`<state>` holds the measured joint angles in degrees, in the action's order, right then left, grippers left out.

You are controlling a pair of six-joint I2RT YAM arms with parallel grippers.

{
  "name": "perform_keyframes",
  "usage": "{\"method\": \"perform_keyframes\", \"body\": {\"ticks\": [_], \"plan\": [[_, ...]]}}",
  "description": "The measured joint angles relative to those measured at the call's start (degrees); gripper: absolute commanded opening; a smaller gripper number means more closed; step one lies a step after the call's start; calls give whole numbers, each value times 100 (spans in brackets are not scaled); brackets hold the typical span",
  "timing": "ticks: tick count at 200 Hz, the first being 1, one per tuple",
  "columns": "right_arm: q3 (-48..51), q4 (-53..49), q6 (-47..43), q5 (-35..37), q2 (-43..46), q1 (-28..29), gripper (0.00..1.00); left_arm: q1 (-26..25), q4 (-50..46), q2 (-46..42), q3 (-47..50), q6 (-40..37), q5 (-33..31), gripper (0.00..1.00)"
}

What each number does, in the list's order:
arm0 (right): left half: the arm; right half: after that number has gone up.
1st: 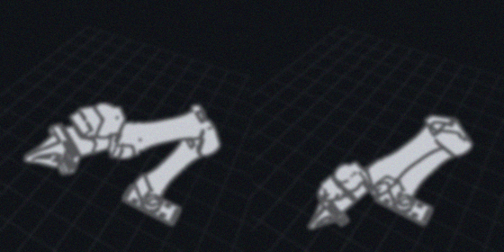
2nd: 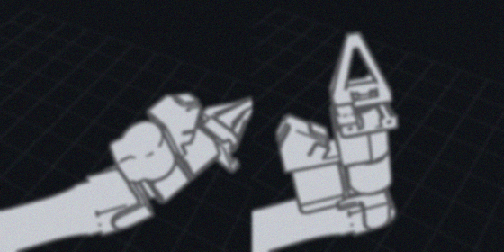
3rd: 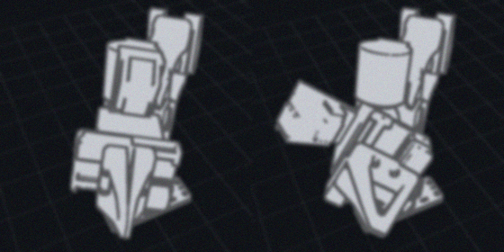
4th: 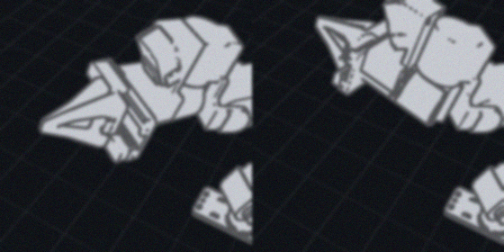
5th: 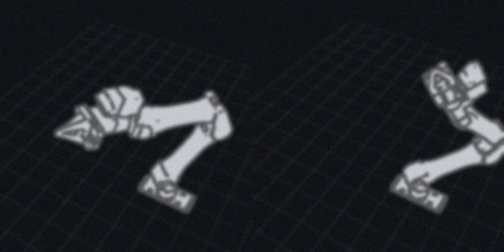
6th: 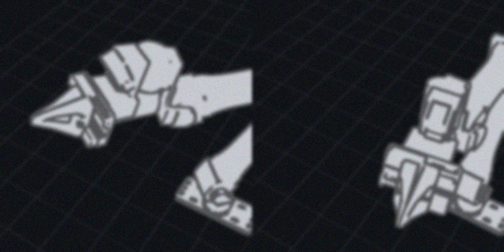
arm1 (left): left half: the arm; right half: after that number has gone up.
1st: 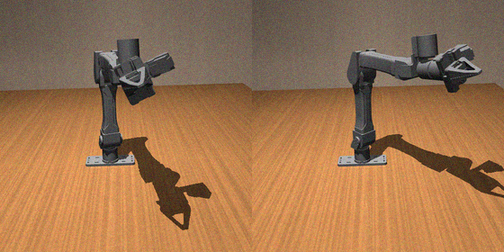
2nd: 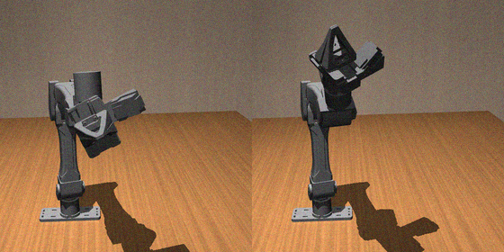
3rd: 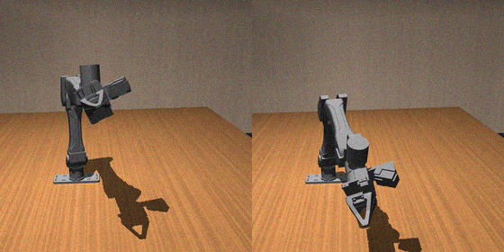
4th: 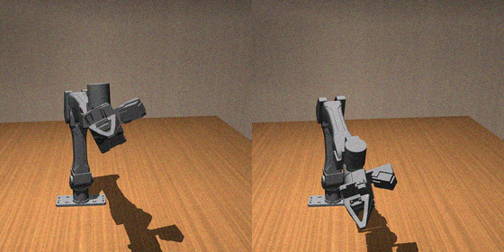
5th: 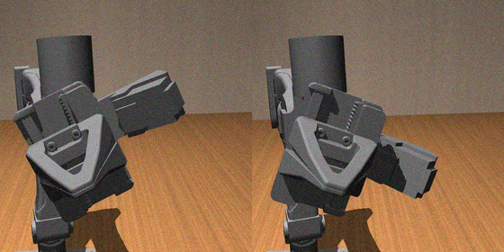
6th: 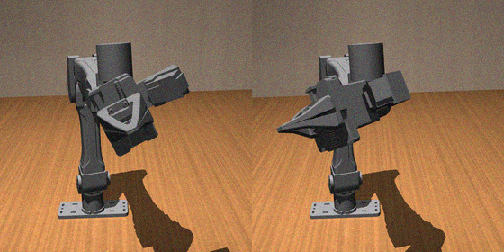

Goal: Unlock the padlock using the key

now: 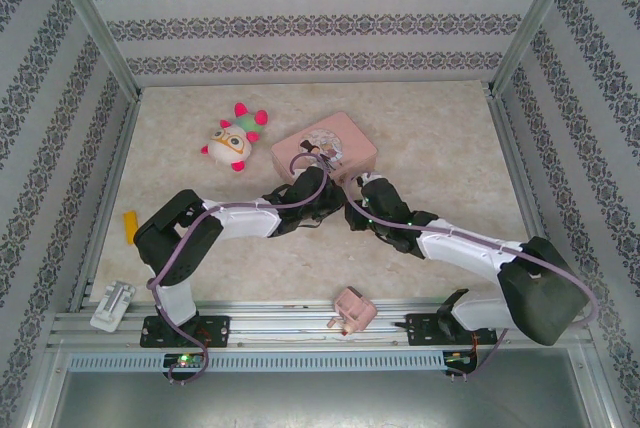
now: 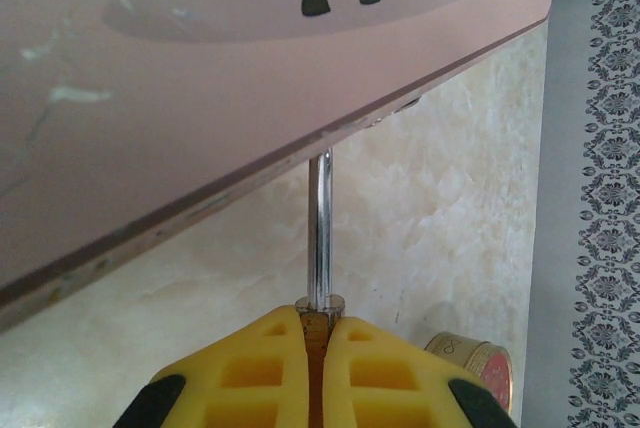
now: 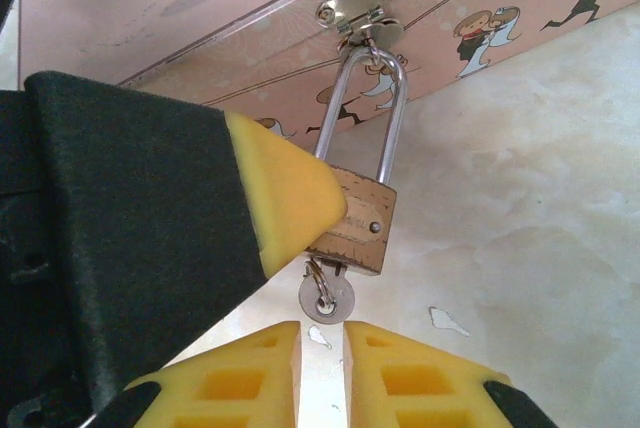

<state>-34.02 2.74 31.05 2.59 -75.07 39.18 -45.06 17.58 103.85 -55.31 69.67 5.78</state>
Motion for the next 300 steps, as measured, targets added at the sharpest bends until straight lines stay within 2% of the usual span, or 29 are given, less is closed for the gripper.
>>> {"method": "perform_keyframes", "body": {"ticks": [91,149,300], "plan": [[-24,-2,-750,258,-55,271,24,133,214,0,70,369,400,0],[-70,-157,-1292,498,13,310,22,234,334,0,107,627,752,0],[-737,-481,-2061,782,-776,459,19,330,234,4,125,691,752,0]]}}
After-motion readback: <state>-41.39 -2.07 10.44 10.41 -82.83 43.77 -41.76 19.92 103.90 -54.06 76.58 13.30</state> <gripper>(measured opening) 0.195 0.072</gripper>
